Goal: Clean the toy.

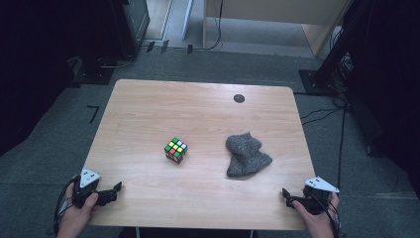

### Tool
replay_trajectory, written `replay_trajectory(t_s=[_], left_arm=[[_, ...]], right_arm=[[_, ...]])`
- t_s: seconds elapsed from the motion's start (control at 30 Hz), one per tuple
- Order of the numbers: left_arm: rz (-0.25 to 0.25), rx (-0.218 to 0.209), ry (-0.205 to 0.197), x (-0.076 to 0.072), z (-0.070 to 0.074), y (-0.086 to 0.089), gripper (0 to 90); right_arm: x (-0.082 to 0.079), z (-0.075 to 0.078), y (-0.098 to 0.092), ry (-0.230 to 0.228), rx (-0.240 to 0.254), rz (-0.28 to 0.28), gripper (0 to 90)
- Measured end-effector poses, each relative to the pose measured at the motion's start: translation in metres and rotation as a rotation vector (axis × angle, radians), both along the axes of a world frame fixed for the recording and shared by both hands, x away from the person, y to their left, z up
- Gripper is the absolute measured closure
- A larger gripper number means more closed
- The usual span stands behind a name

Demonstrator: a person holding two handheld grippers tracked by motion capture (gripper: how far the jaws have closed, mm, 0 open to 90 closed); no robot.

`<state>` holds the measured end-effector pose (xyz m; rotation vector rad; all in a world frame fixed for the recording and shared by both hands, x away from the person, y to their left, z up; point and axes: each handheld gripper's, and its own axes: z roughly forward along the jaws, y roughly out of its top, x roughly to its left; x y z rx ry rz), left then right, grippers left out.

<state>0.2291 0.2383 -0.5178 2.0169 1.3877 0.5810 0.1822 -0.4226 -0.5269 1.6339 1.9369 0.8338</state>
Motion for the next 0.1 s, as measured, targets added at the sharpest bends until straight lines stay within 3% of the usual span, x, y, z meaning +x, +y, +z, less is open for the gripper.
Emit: replay_trajectory(t_s=[0.1], left_arm=[[0.0,-0.001,0.0,0.0002,0.0,0.0,8.8]], right_arm=[[0.0,0.0,0.0,0.0,0.0,0.0,0.0]])
